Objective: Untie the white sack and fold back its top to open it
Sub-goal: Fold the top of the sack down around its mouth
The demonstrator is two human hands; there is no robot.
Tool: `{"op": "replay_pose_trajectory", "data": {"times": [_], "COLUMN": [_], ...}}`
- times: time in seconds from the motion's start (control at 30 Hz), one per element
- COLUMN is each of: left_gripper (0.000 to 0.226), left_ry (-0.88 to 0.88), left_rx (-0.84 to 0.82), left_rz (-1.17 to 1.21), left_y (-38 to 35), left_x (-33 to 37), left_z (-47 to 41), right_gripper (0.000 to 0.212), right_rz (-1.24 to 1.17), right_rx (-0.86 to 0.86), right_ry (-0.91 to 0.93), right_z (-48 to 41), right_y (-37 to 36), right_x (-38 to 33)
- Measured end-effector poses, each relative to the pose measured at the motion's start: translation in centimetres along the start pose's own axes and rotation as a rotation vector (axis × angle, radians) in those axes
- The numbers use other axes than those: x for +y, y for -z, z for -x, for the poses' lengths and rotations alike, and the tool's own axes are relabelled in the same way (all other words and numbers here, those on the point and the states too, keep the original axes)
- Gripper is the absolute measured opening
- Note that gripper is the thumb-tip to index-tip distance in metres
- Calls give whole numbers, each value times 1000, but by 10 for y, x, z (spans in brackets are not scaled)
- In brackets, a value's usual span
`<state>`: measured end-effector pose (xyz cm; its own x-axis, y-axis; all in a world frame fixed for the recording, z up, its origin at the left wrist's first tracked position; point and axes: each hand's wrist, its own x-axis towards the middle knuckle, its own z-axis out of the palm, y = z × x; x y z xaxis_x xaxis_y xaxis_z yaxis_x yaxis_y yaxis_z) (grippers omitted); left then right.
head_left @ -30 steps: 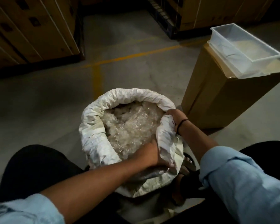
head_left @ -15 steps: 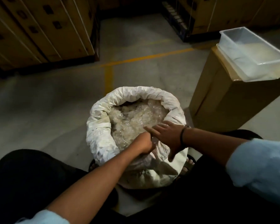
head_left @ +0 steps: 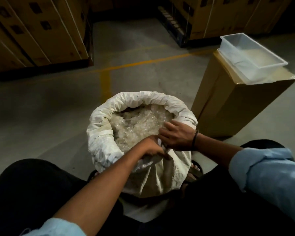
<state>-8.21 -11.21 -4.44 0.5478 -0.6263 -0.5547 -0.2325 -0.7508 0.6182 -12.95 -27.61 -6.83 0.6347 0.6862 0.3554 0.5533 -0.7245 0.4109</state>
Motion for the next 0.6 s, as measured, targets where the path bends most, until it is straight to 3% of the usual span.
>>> {"op": "replay_pose_trajectory", "data": {"times": [0.1, 0.13, 0.23, 0.3, 0.33, 0.37, 0.47, 0.53, 0.6], "left_gripper": [34, 31, 34, 45, 53, 63, 96, 98, 90], "left_ry": [98, 98, -28, -32, -35, -36, -77, 4, 73], "left_rx": [117, 192, 432, 414, 395, 356, 158, -37, -160], "left_rz": [-225, -293, -677, -729, -757, -741, -524, -372, -383], "left_y": [-26, -38, -76, -86, -89, -88, -64, -30, -7], "left_x": [-3, -4, -10, -12, -14, -17, -29, -44, -64], "left_z": [2, 4, 4, 5, 2, 1, -8, -10, -6], "right_gripper": [16, 25, 80, 119, 121, 115, 98, 88, 82], "right_rz": [-124, -225, -600, -654, -627, -576, -363, -240, -180], "right_rx": [-136, -217, -614, -932, -1038, -1072, -940, -846, -781], "right_ry": [40, -7, -305, -367, -357, -351, -299, -255, -245], "right_z": [-1, -3, -7, -10, -12, -15, -16, -9, -1], "right_y": [2, 1, 3, 6, 9, 13, 14, 7, -2], "right_x": [-4, -3, 0, -2, -2, -4, -6, -10, -17]}}
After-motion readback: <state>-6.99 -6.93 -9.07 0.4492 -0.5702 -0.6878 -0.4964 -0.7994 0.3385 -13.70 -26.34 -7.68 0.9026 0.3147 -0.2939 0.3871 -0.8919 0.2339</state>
